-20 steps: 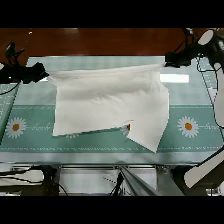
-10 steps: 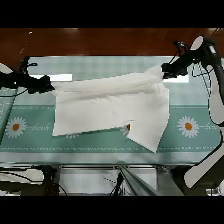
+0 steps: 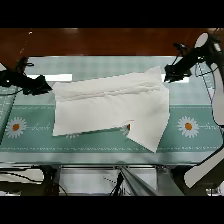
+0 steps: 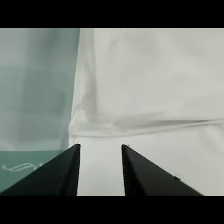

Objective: Fold the shirts.

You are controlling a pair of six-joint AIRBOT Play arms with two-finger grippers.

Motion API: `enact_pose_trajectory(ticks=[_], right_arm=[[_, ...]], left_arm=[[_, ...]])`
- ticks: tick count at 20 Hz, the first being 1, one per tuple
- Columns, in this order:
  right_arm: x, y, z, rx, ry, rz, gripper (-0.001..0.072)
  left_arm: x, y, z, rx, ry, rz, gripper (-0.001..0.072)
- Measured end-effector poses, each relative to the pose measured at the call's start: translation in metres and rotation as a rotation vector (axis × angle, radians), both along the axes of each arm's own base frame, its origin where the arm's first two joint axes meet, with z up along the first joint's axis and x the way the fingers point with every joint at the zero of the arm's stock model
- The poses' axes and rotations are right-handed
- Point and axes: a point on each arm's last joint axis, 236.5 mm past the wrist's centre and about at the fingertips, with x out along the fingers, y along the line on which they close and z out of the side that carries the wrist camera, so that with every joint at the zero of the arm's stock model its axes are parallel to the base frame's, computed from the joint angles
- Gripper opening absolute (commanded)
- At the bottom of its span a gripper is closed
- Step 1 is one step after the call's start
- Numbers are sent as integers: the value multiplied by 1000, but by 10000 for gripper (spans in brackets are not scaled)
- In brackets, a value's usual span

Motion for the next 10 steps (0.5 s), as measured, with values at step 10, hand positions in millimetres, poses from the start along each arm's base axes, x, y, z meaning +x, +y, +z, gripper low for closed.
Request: enact_pose_trajectory(ticks=[10], right_arm=[[-122,-83,29,39,164,-167,479]], left_arm=[[-143,-2,-11,-54,260,-38,549]])
